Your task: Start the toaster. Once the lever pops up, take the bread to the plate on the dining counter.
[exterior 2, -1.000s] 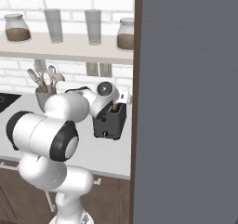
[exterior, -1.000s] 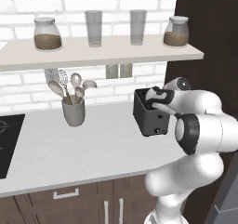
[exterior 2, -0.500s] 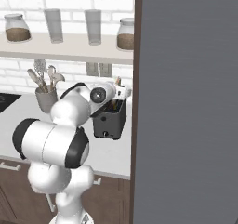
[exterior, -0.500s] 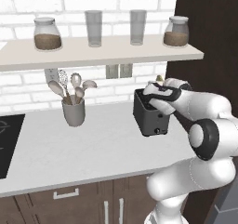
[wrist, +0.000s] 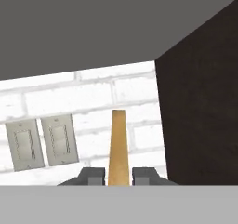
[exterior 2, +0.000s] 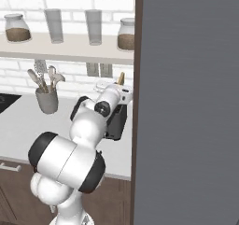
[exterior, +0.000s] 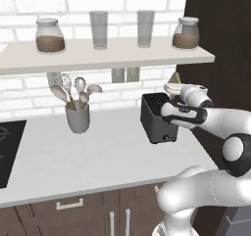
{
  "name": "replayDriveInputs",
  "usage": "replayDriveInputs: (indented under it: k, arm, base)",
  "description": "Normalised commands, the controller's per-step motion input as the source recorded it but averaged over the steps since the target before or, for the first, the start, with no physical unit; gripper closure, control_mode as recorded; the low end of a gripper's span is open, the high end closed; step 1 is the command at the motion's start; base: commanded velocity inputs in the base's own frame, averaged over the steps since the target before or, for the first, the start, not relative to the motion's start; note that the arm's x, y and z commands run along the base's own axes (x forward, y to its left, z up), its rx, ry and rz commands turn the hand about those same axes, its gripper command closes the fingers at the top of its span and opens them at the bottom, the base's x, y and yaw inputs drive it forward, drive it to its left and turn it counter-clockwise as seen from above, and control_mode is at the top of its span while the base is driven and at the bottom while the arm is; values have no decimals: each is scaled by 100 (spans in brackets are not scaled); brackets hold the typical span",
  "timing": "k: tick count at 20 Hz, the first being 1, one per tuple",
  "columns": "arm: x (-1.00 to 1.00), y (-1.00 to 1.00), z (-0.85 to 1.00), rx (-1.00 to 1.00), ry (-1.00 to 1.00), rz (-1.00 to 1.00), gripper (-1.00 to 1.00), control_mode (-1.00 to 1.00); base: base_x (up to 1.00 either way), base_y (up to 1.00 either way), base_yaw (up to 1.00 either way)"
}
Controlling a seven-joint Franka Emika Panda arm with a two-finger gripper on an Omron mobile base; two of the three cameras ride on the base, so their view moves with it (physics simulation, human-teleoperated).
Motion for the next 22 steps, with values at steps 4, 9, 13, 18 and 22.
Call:
replayDriveInputs:
  k: [4, 9, 13, 18, 22]
  arm:
    - [-49, 0, 88, 3, -2, 0, 100, -100]
    - [-77, 6, 78, 0, 4, 0, 100, -100]
    - [-100, 39, 43, -10, 15, 0, 100, -100]
    - [-100, 55, 20, -14, 20, -3, 100, -100]
    - [-100, 30, 30, -9, 26, -2, 100, -100]
  base:
    - [0, 0, 0]
    - [0, 0, 0]
    - [0, 0, 0]
    - [0, 0, 0]
    - [0, 0, 0]
